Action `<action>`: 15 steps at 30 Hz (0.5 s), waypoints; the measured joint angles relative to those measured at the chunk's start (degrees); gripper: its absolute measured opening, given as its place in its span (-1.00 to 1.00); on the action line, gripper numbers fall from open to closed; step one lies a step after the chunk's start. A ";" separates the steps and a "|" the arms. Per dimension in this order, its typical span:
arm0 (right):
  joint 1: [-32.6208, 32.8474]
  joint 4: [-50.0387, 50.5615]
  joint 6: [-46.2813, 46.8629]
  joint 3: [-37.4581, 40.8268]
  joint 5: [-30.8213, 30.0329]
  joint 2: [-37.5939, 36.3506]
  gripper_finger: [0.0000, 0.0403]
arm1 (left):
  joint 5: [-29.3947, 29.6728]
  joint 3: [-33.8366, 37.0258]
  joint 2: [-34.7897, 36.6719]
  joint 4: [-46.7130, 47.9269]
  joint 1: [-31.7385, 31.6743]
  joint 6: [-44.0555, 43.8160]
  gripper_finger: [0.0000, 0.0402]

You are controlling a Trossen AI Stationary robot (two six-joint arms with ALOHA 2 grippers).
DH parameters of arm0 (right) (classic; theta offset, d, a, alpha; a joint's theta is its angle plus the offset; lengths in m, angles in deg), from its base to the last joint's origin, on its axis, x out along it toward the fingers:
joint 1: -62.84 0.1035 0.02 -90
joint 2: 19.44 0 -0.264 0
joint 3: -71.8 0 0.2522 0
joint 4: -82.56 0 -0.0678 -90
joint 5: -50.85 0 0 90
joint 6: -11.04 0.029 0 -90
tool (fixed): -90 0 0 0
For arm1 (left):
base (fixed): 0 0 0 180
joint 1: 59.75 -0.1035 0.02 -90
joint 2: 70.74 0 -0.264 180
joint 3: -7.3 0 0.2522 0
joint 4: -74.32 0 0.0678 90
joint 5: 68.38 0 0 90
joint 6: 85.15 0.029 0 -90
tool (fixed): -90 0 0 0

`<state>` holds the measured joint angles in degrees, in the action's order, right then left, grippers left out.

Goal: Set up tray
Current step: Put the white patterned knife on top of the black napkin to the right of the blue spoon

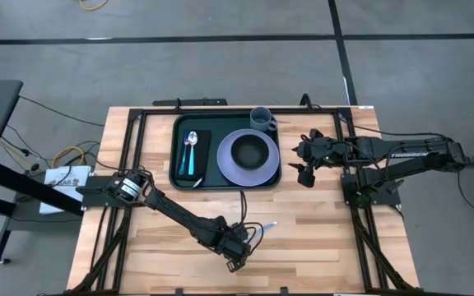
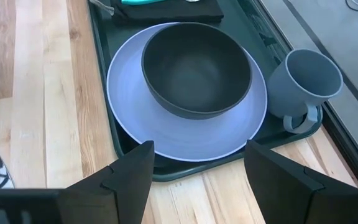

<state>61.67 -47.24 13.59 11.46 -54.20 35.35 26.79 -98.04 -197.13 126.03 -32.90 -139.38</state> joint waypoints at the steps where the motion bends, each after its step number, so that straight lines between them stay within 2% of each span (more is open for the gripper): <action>1: 0.00 -0.02 0.00 0.00 0.00 0.00 0.19 | 0.00 0.00 0.00 0.26 0.00 0.00 -0.89; 15: 0.00 -0.01 -0.02 0.00 -0.02 0.00 0.19 | -1.24 0.12 1.69 2.69 -1.25 -4.62 -0.89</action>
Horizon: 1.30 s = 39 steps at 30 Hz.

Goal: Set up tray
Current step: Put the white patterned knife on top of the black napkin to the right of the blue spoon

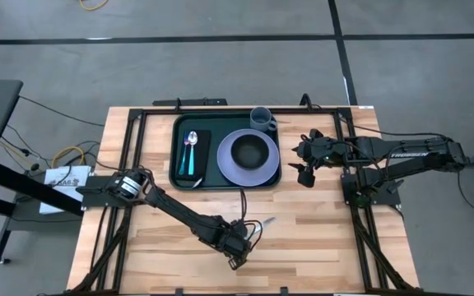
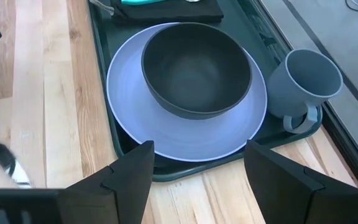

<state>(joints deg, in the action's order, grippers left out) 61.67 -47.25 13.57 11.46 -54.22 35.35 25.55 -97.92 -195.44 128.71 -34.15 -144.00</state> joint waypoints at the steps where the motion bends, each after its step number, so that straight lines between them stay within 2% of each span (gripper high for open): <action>1: 0.00 0.02 0.00 0.00 0.00 0.00 0.19 | 0.69 0.08 0.41 1.20 0.05 -0.40 -0.89; 12: -0.02 0.61 -0.04 0.00 0.00 0.00 0.19 | 9.26 0.19 10.22 11.36 3.47 -10.83 -0.89; 17: -0.02 1.39 -0.02 0.00 0.00 0.00 0.19 | 14.79 -0.01 15.25 19.70 5.40 -21.27 -0.89; 20: -0.02 1.37 0.00 0.00 0.00 0.00 0.19 | 14.86 0.02 17.26 28.62 3.50 -27.68 -0.89; 23: -0.02 1.35 0.00 0.00 0.00 0.00 0.19 | 16.86 0.95 19.47 31.83 -1.30 -28.72 -0.89; 27: -0.02 1.36 0.00 0.00 0.00 0.00 0.19 | 16.75 5.29 22.72 29.68 -9.33 -23.12 -0.89; 32: -0.02 2.76 0.14 0.00 0.00 0.00 0.19 | 14.81 15.33 29.20 22.41 -18.11 -18.70 -0.89; 39: -0.06 3.24 1.52 0.00 -0.01 0.00 0.19 | 8.85 34.56 42.16 2.53 -28.33 -19.83 -0.89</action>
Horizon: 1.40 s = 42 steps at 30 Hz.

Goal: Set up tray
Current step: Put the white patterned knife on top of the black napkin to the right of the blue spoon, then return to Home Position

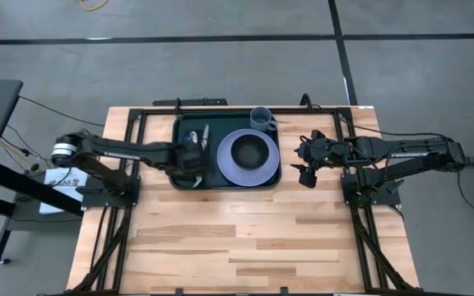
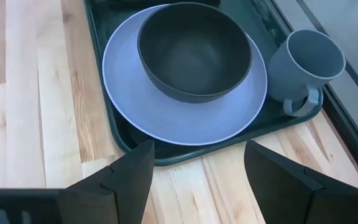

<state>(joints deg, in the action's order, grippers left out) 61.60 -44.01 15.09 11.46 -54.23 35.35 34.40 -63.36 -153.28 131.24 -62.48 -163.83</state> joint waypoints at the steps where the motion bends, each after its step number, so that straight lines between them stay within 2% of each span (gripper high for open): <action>1: 0.00 0.04 0.02 0.00 0.00 0.00 0.19 | -0.31 1.78 1.04 -1.95 -1.44 -0.11 -0.89; 7: 0.00 0.03 0.03 0.00 0.01 0.00 0.19 | -4.60 6.64 2.17 -6.03 -8.87 1.82 -0.89; 14: 0.00 0.22 0.05 0.02 0.01 0.02 0.19 | -8.77 6.72 -1.21 -10.56 -14.25 6.64 -0.89; 23: 0.00 0.41 0.50 0.02 -0.01 0.02 0.19 | -12.44 6.70 -8.21 -11.62 -15.79 7.00 -0.89; 30: 0.00 0.56 0.51 0.02 -0.01 0.02 0.19 | -11.87 6.68 -10.35 -12.92 -15.77 5.59 -0.89; 32: 0.00 0.60 0.49 0.02 -0.01 0.02 0.19 | -12.14 6.68 -10.30 -13.23 -15.87 5.63 -0.82; 38: 0.00 0.64 0.49 0.02 0.01 0.02 0.19 | -12.85 6.68 -10.30 -12.90 -15.82 6.75 -0.40; 42: 0.00 0.64 0.27 0.02 0.16 0.02 0.19 | -12.88 6.68 -9.99 -12.60 -15.81 7.43 -0.24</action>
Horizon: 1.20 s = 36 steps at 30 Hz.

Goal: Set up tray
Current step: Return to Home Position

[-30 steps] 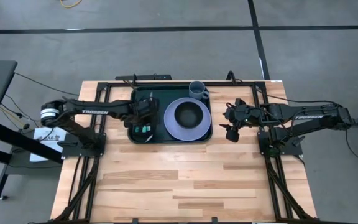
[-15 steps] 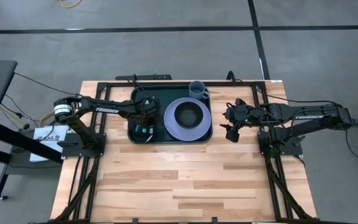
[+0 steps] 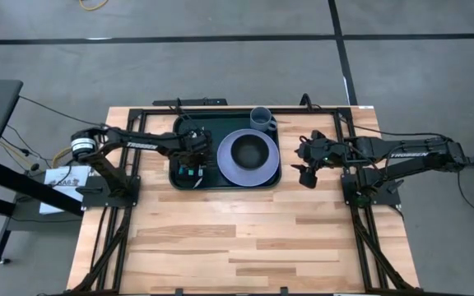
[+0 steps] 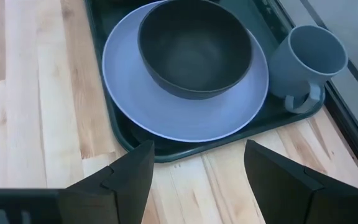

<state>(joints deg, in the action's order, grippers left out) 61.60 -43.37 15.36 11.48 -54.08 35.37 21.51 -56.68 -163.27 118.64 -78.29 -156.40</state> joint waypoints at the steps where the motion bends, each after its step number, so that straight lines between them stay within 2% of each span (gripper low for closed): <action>1: 0.03 -0.07 -0.43 0.00 0.53 0.00 0.19 | 0.18 0.00 0.34 0.02 0.14 0.02 -0.21; 3: 0.07 -2.13 -2.10 0.56 2.99 -0.54 0.19 | 0.60 0.00 1.38 0.03 0.14 0.24 -0.18; 6: 0.03 -11.36 -2.32 5.61 9.81 -4.99 0.19 | 0.83 0.00 3.86 -0.02 0.14 1.66 -0.15; 9: 0.02 -22.10 0.82 12.69 15.75 -10.33 0.19 | 0.92 0.00 7.21 -0.01 0.14 2.86 -0.15; 12: 0.48 -30.93 4.85 18.65 18.86 -14.79 0.19 | 2.66 0.00 11.41 -0.48 0.14 2.95 -0.15; 16: 1.18 -44.18 6.86 25.35 19.30 -20.43 0.19 | 6.39 0.00 17.39 -1.57 0.34 2.99 -0.15; 24: 2.28 -64.76 4.88 37.33 14.41 -28.84 0.19 | 14.36 -0.01 28.67 -6.52 1.66 3.49 -0.15; 31: 2.06 -65.62 1.83 41.32 14.42 -38.47 0.19 | 19.39 -0.02 35.22 -9.60 3.26 7.29 -0.15; 36: 0.76 -57.46 0.70 41.81 13.83 -46.36 0.19 | 20.40 -0.02 37.14 -11.10 3.84 11.74 -0.15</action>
<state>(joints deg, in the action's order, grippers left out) 62.36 -100.83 16.06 53.29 -40.24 -10.99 41.91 -56.70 -126.12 107.55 -74.45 -144.66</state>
